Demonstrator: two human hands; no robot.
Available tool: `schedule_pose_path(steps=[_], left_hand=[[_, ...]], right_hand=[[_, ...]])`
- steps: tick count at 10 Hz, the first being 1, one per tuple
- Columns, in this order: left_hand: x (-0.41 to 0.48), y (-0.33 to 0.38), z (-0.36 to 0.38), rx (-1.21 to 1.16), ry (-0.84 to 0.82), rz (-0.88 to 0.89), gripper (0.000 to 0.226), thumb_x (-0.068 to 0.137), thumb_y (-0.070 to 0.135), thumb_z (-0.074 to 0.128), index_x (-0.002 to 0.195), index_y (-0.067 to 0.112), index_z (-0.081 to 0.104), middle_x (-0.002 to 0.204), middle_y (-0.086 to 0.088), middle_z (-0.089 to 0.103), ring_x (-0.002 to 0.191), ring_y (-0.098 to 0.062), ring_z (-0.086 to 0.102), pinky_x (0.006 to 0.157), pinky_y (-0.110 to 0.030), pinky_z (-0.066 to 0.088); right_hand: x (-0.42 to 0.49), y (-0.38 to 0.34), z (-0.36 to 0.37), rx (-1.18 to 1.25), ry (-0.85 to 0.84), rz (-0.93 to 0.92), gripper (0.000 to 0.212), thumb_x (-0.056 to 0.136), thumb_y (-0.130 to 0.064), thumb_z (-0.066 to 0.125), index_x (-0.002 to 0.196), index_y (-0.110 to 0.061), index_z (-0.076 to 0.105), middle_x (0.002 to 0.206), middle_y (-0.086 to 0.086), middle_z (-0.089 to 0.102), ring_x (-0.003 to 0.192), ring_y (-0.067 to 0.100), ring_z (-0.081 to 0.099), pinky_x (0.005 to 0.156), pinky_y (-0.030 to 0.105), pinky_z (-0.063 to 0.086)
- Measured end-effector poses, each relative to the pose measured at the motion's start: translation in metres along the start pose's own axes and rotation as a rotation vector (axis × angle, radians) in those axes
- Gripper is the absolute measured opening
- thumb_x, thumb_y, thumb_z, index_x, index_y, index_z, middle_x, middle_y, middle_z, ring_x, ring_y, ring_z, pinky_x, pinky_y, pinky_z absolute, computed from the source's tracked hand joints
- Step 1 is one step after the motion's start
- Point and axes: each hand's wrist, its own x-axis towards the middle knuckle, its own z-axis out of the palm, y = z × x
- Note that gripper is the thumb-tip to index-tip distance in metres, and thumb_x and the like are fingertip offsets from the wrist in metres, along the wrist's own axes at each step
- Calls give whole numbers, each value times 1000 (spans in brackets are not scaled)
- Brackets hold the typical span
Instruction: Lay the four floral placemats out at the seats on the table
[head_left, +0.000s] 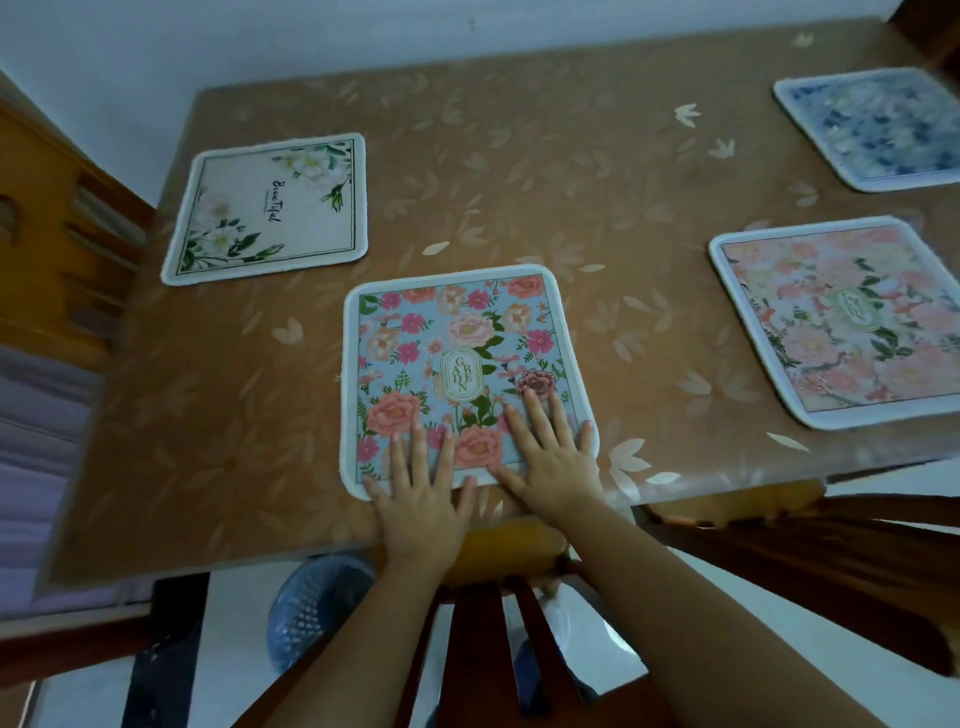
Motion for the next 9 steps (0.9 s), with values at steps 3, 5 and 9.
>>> schedule_pose_path(steps=[3, 5, 9], left_hand=[[-19, -6, -54, -25, 73, 103, 53, 94, 43, 27, 142, 19, 23, 153, -12, 14, 140, -31, 1, 111, -51, 3], [-52, 7, -106, -116, 305, 228, 49, 94, 39, 34, 137, 16, 36, 149, -11, 27, 139, -30, 14, 111, -49, 9], [-124, 25, -159, -299, 491, 292, 48, 85, 37, 54, 126, 13, 51, 136, -13, 48, 131, -34, 34, 106, -54, 22]], right_hand=[[-58, -11, -56, 153, 172, 143, 56, 92, -41, 39, 140, -15, 25, 149, 8, 27, 139, 24, 18, 112, 48, 19], [-100, -24, -103, 87, 442, 94, 44, 89, -34, 48, 127, -13, 45, 135, 8, 47, 128, 26, 38, 104, 44, 31], [-171, -44, -143, 29, 583, 45, 47, 84, -35, 58, 126, -16, 48, 136, 11, 48, 130, 31, 37, 101, 53, 35]])
